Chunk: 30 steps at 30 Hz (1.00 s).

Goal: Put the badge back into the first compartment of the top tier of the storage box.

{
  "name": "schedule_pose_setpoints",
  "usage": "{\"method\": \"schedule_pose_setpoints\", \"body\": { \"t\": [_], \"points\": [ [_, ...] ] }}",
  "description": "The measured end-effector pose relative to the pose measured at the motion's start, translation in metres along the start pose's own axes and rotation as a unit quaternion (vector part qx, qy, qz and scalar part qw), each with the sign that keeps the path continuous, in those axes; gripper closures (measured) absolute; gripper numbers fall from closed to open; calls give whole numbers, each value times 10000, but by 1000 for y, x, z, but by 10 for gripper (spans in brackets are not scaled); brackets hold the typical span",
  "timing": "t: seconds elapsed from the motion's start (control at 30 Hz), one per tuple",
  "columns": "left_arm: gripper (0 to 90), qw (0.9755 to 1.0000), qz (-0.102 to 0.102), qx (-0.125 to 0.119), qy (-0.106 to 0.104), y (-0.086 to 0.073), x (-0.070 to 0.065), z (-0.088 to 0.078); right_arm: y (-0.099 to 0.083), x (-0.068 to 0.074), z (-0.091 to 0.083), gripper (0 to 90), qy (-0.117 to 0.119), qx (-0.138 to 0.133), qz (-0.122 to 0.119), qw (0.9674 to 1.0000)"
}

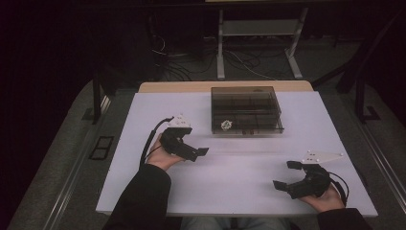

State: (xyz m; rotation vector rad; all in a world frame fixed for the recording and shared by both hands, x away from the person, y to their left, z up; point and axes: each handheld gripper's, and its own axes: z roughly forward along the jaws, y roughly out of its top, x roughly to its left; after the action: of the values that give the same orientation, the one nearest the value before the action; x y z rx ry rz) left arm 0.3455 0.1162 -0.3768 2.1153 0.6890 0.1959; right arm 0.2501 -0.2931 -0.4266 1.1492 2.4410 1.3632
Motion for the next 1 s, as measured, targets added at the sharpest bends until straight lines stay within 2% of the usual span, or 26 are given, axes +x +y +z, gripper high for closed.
{"method": "schedule_pose_setpoints", "body": {
  "t": [0.4,0.6,1.0],
  "points": [
    [0,9999,-60,-135,76,-18,-8,-4,0,0,0,5,4,0,-7,10000],
    [0,9996,-209,-194,72,-30,-11,-7,0,0,0,5,1,4,-3,10000],
    [0,9989,-322,-298,141,-51,-20,-11,0,0,0,5,-5,-6,12,10000]
  ]
}}
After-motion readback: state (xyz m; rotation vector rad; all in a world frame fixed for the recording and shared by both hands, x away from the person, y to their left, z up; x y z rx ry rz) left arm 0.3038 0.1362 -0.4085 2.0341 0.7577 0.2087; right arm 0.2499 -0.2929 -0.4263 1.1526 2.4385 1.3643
